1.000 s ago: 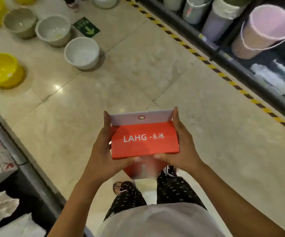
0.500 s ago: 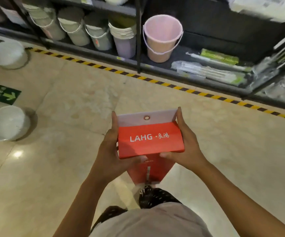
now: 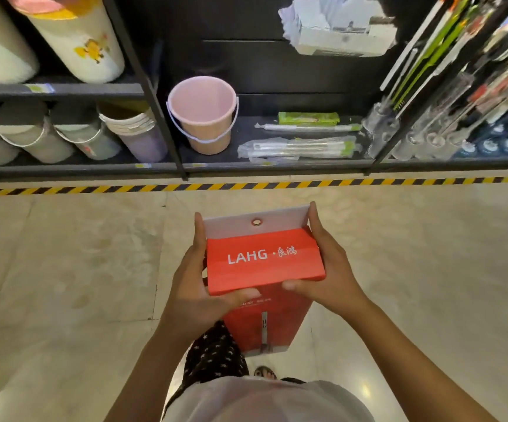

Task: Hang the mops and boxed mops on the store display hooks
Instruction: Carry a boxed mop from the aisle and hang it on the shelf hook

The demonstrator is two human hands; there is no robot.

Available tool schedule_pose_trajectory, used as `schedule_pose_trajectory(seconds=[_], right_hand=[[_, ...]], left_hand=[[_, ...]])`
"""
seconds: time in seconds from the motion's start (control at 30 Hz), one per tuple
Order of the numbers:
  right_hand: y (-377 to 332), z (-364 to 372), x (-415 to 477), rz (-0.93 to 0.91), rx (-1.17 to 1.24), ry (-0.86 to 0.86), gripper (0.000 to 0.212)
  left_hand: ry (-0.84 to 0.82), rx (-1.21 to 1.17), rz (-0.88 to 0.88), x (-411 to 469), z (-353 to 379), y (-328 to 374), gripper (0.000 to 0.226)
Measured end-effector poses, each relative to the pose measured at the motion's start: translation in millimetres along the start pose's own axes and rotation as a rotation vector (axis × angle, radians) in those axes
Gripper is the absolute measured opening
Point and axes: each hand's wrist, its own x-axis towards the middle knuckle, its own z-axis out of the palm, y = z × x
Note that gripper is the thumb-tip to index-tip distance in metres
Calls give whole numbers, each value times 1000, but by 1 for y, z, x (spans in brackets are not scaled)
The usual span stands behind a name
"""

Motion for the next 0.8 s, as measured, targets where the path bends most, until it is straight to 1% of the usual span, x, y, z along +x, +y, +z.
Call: schedule_pose_trajectory(seconds=[0.1,0.2,0.37,0.57,0.7,0.8], right_hand=[[-11,9,43,7,-5,43,118],[-27,17,84,43,-7,69,120],[-61,31,152,65,-5,92,119],[-92,48,227,-9,-1,166,117],[-116,43,268,-48,19,214,119],[-135,35,298,-94,33,242,118]], left_hand=[[-33,-29,33,51,-22,-1,130],[-88,-52,27,96,-49,5,129],[-105,-19,37,166,-97,16,131],[-104,39,131,237,-146,42,126],[-115,117,207,276,-172,72,127],[-108,106,258,304,-186,94,126]])
